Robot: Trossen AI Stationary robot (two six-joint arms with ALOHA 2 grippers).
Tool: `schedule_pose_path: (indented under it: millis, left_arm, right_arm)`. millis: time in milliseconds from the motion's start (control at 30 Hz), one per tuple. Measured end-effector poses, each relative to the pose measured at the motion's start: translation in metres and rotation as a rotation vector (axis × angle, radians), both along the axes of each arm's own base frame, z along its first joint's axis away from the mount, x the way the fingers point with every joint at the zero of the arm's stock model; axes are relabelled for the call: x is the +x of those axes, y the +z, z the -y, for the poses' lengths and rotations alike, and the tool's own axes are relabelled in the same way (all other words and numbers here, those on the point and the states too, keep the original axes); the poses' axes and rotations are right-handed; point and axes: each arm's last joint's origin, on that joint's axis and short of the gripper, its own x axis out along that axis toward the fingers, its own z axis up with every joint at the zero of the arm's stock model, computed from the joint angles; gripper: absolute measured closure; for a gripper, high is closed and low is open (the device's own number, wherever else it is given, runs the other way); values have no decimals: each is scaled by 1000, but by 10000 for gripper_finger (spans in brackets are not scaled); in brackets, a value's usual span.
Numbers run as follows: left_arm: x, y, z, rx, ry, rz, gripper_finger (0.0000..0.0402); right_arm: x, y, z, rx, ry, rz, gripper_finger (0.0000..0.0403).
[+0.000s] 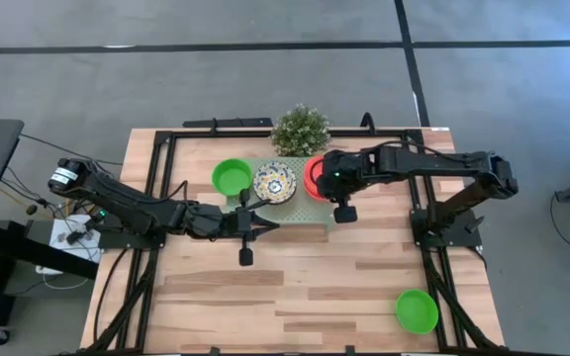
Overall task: Pick & Place Mini bowls
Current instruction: Stack the orange bowl on the orange bowls on the shelf, then stack the green bowl on the green bowls on the shelf
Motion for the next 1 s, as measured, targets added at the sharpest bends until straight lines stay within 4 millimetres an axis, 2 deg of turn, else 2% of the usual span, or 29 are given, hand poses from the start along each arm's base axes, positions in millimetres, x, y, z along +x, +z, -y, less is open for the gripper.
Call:
schedule_pose_path:
  millis: [300, 500, 767, 1000]
  left_arm:
    - [0, 0, 0, 0, 0, -1, 390]
    - [0, 0, 0, -10, 2, 0, 389]
    - [-1, 0, 4, -9, -11, -3, 389]
    - [-3, -1, 9, -8, -31, -7, 389]
  right_arm:
    - [-4, 4, 0, -1, -1, 7, 344]
    - [-3, 18, -3, 6, -8, 31, 327]
    - [-5, 53, -11, 12, 5, 96, 314]
    - [-15, 86, -43, 137, -55, 126, 315]
